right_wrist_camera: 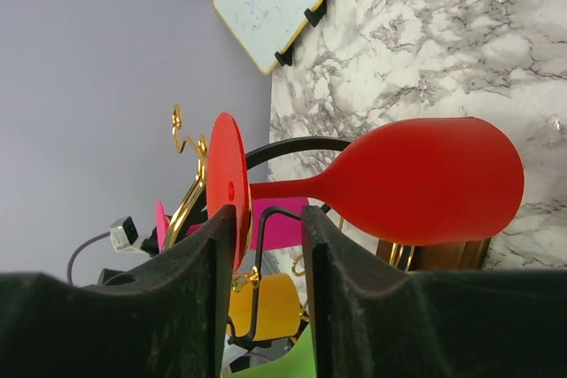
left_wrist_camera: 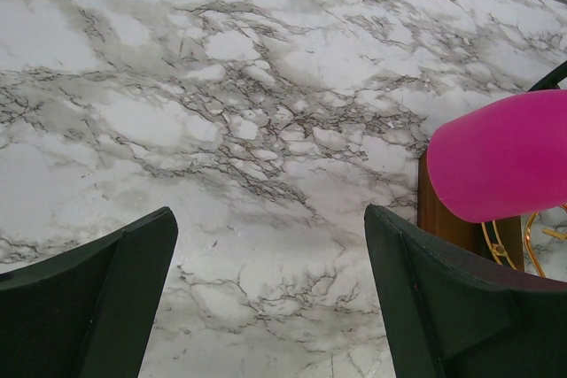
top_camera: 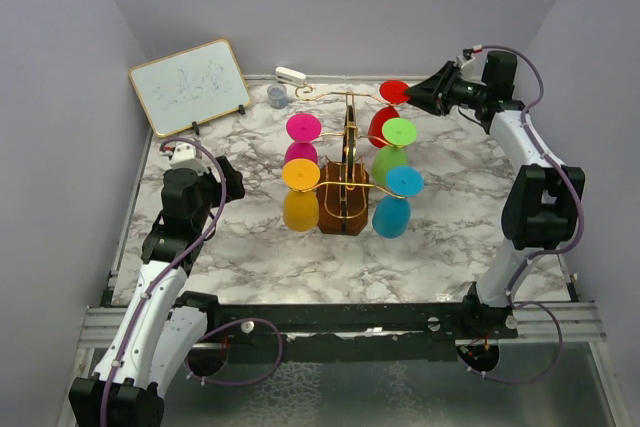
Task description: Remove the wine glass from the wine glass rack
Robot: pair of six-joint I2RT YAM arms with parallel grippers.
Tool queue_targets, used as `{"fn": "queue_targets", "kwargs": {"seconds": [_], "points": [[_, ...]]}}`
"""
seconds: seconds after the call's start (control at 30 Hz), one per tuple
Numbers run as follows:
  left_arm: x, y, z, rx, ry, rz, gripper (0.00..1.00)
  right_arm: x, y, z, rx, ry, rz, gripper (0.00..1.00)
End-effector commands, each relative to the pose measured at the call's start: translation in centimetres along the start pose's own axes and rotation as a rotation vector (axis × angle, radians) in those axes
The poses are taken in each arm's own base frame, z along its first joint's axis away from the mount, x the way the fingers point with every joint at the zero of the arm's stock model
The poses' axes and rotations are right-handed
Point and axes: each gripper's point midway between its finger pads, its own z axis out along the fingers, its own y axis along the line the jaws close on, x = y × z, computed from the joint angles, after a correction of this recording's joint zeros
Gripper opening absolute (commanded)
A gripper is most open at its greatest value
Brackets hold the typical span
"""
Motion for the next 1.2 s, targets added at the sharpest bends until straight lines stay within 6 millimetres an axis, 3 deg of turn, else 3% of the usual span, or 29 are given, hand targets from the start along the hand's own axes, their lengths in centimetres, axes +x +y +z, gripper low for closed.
{"fn": "queue_targets", "kwargs": {"seconds": [0.0,0.17,0.47,0.83,1.17], "points": [[-1.3,-0.1,-0.2,-0.004,-0.036,-0.010,0.89,-0.8,0.8,0.6,-0.016,-0.021,-0.045,0.31],[-1.2,-0.1,-0.2,-0.006,-0.033,-0.009,0.89,-0.8,1.1,0.7,-0.033,-0.019,-0.048,0.18],[-1.1,-0.1,-0.1,-0.007,-0.029,-0.011,0.89,-0.6,3.5,-0.3,-0.068,-0.038,-0.061,0.02],[-1.1,-0.2,-0.1,-0.003,-0.031,-0.015,0.89,0.4,6.5,-2.2,-0.106,-0.071,-0.065,0.01],[-1.0,-0.3,-0.1,0.003,-0.030,-0.016,0.89,1.4,6.1,-2.7,-0.081,-0.063,-0.070,0.01]]}}
